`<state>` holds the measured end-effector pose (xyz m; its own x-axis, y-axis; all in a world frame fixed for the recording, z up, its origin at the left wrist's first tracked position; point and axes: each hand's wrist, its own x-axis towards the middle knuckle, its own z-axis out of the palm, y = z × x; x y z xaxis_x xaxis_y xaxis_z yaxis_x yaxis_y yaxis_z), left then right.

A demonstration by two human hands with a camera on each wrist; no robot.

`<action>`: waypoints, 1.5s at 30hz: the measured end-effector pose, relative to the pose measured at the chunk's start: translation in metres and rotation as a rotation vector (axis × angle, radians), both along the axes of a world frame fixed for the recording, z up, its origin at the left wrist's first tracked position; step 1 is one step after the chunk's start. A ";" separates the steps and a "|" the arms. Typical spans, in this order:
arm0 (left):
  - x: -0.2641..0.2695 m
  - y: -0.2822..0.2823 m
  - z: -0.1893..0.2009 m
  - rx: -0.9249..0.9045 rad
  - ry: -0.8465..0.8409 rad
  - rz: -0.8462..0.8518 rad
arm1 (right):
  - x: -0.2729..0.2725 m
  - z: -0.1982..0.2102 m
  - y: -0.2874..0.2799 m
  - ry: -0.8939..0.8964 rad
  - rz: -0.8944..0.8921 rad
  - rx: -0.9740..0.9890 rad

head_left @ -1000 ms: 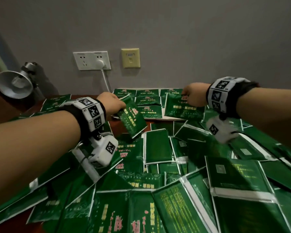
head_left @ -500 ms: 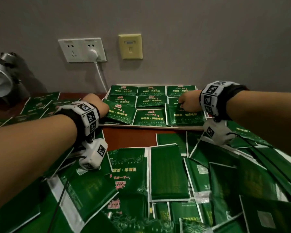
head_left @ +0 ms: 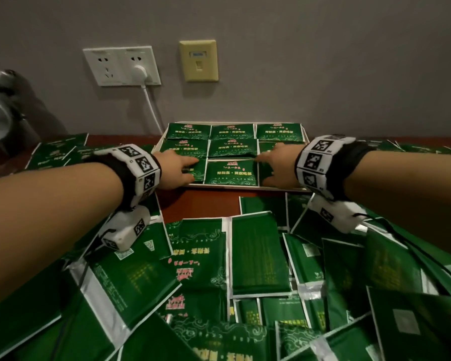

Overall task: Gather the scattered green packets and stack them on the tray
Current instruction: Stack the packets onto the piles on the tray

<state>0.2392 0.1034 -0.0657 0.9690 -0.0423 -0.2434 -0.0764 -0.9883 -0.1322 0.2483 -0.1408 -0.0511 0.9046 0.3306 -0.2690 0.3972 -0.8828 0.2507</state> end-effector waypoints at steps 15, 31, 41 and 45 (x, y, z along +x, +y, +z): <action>-0.166 -0.033 0.054 0.075 0.164 -0.239 | -0.150 0.019 0.036 0.229 0.284 -0.147; -0.276 -0.055 0.035 -0.016 0.163 -0.281 | -0.218 0.031 0.017 0.036 0.327 -0.241; -0.271 -0.048 0.041 -0.140 0.030 -0.155 | -0.213 0.074 -0.006 -0.066 0.252 -0.058; -0.269 -0.057 0.040 -0.212 0.030 -0.203 | -0.206 0.076 -0.018 0.015 0.099 0.075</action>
<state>-0.0297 0.0464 -0.0254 0.9281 -0.2875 -0.2365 -0.2760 -0.9577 0.0811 0.0422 -0.1591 0.0247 0.8625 0.4378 -0.2538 0.4866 -0.8551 0.1787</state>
